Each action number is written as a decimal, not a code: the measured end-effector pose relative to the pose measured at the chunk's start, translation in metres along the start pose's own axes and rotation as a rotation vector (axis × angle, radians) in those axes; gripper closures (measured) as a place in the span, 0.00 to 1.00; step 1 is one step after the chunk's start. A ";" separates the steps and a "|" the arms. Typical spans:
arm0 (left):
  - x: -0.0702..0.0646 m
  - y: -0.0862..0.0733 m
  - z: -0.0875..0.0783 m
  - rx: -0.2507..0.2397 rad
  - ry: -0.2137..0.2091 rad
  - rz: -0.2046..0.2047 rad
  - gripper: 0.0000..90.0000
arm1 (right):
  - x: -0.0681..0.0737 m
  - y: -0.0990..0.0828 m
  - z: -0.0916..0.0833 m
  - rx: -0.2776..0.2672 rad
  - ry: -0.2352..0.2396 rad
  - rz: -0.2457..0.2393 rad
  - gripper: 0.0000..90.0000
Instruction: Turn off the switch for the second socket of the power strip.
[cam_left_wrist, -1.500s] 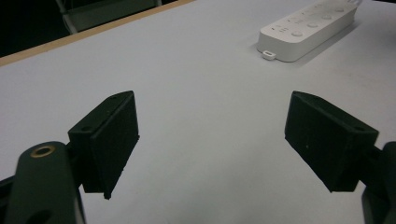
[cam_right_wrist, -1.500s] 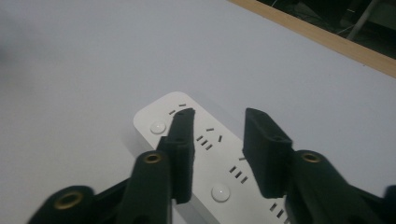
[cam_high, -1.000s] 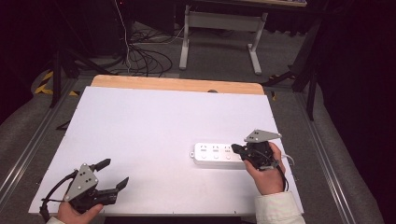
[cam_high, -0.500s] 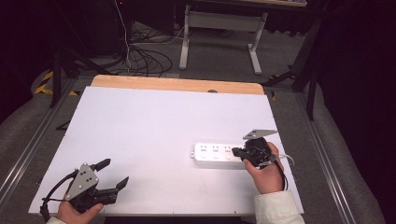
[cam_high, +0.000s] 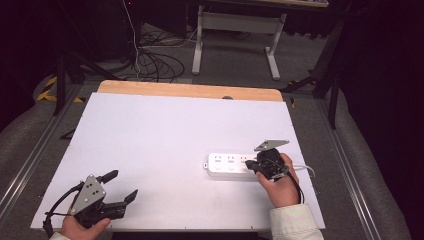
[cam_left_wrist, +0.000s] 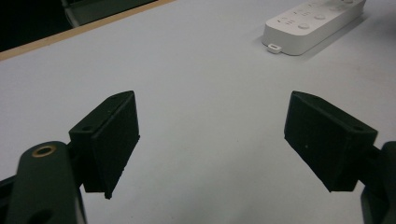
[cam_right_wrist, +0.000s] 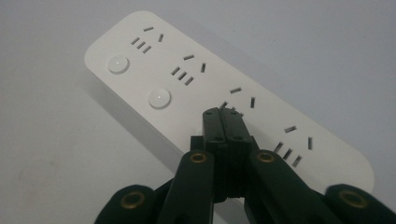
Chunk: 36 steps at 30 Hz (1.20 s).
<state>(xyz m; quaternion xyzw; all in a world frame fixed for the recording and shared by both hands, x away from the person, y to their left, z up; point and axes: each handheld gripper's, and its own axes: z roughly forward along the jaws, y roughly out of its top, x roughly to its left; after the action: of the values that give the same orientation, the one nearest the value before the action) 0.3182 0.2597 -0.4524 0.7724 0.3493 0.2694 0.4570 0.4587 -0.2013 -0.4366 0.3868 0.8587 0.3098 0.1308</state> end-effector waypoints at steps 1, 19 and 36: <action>0.000 0.000 0.000 -0.001 0.000 0.001 0.20 | 0.000 0.000 0.001 0.004 0.000 -0.003 1.00; -0.001 0.000 0.000 -0.002 -0.006 0.007 0.20 | 0.008 0.002 0.010 0.018 -0.007 -0.036 1.00; 0.000 0.000 0.000 -0.002 -0.007 0.008 0.20 | 0.010 0.002 0.012 0.016 -0.026 -0.040 1.00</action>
<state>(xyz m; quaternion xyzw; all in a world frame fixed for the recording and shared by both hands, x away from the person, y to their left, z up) 0.3182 0.2591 -0.4523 0.7744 0.3442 0.2687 0.4578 0.4587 -0.1876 -0.4447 0.3745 0.8670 0.2949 0.1451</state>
